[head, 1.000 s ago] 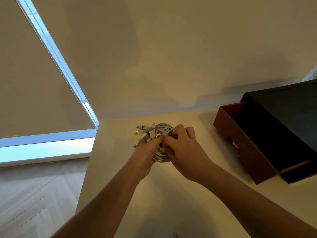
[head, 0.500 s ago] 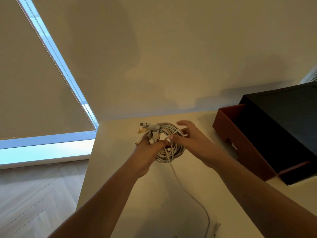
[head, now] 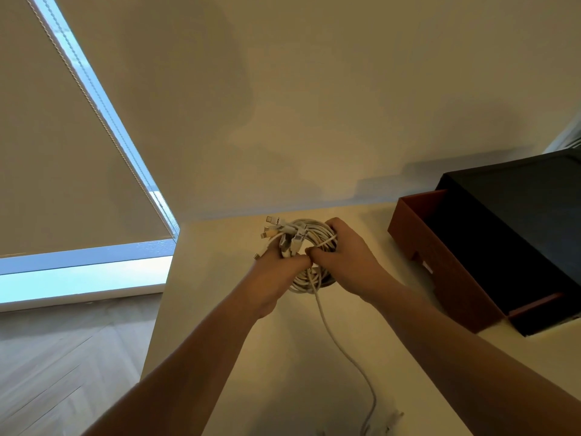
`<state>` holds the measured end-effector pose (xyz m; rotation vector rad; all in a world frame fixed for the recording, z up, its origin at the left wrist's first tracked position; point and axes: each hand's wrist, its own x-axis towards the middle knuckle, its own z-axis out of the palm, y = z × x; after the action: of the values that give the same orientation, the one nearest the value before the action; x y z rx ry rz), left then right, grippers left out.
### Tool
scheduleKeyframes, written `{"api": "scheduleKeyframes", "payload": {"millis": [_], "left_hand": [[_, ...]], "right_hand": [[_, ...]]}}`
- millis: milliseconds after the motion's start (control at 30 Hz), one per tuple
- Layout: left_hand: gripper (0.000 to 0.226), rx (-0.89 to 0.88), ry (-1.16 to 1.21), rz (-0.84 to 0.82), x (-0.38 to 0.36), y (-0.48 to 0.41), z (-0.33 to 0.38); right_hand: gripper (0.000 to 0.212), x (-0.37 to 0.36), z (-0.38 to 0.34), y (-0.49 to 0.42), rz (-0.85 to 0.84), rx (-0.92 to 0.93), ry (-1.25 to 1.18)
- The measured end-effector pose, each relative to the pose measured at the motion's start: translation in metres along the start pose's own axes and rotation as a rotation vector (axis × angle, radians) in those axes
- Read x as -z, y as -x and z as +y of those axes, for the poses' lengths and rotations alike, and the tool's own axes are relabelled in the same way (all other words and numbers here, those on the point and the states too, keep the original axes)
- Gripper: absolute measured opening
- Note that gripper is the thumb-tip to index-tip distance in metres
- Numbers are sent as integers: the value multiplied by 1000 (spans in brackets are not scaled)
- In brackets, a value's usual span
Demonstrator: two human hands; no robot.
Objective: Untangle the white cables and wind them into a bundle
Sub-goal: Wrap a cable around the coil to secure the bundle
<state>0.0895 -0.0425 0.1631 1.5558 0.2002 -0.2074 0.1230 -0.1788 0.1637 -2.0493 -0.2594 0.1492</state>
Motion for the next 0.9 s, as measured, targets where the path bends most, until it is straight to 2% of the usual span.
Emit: {"api": "scheduleKeyframes", "payload": {"millis": [167,300,433,567,633,700,767,900], "left_hand": [[44,-56,-55,-17,-4,1,5],[38,-76,-126,47,-4,1,4],[34,-13,-167,133,3,-2,-2],[44,70,-162,180,8,-3,-6],[40,57,-137,192,10,-4,-8],[35,38,-90,190,11,-4,-7],[34,16,-60,164,11,-4,-6],[35,-22,-60,143,5,-6,-5]], "right_hand": [[23,-1,-1,-3,62,62,73],[27,-4,1,-2,72,110,80],[34,4,-1,1,-101,32,-143],[42,13,2,2,-312,-137,-498],[49,18,6,1,-373,-203,-649],[45,23,9,0,-396,-226,-742],[38,25,11,0,-404,-220,-725],[34,25,14,-3,-393,-34,-392]]}}
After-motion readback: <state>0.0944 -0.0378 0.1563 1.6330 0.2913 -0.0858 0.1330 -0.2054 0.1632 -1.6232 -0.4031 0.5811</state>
